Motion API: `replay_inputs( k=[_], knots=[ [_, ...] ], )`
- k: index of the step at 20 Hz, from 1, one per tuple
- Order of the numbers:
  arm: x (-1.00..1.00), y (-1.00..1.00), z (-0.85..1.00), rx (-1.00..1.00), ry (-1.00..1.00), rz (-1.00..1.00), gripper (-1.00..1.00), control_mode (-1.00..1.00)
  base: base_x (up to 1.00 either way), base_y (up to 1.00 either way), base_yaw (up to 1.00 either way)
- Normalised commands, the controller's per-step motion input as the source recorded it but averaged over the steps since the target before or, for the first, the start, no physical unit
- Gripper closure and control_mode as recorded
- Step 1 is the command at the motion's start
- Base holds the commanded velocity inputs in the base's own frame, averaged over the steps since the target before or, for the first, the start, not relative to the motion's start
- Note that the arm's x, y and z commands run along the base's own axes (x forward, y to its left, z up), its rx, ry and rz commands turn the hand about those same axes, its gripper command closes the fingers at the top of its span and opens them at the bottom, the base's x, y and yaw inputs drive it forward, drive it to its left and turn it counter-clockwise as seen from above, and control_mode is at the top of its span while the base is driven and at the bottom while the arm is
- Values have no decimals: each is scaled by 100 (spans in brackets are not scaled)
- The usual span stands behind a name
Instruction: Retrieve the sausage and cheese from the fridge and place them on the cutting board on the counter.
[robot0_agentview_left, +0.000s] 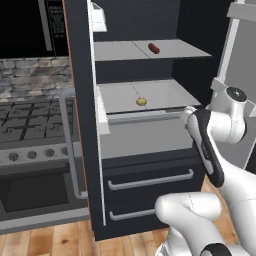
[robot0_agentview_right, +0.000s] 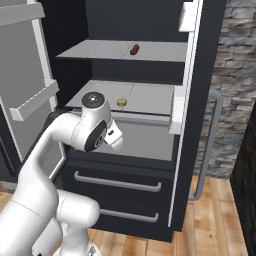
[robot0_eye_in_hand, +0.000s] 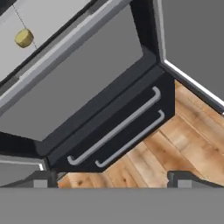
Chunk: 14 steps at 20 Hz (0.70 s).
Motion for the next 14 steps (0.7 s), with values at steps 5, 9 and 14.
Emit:
replay_inputs(
  k=[5,9,14],
  knots=[
    [-5,39,-22,-31,-4,59,-100,-100,0,0,0],
    [5,23,-4,-19,5,0,-100,-100,0,0,0],
    [0,0,0,0,0,0,-100,-100,0,0,0]
  ],
)
